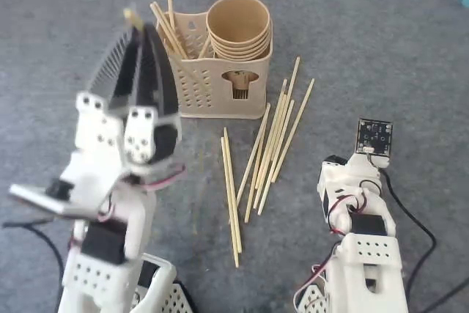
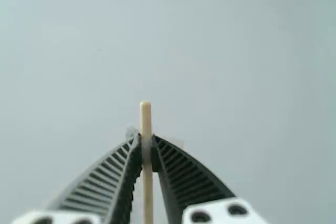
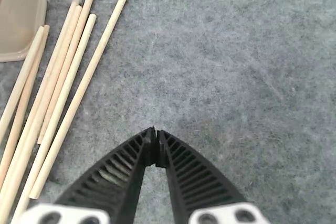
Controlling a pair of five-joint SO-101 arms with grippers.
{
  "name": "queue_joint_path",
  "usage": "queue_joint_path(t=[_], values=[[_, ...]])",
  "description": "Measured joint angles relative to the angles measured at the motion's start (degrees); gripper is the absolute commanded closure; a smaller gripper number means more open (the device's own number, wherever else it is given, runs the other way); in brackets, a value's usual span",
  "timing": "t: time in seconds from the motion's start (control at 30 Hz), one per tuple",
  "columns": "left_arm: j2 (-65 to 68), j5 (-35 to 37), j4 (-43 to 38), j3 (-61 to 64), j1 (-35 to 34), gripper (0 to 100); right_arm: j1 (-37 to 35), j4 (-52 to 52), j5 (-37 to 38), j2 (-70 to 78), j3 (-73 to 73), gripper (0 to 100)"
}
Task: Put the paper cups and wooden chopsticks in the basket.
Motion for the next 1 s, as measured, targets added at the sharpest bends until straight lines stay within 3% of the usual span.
queue_joint_path(t=[0.23, 0.5, 0.73, 1.0], values=[[20.75, -0.79, -17.14, -9.76, -6.68, 99, 0.00, 0.00, 0.00, 0.00, 0.00, 99.1], [40.97, -0.97, -24.26, -13.89, -10.55, 99, 0.00, 0.00, 0.00, 0.00, 0.00, 99.1], [48.97, -0.97, -20.31, -13.89, -10.73, 97, 0.00, 0.00, 0.00, 0.00, 0.00, 99.1], [47.30, -1.05, -11.16, -13.89, -12.31, 71, 0.00, 0.00, 0.00, 0.00, 0.00, 99.1]])
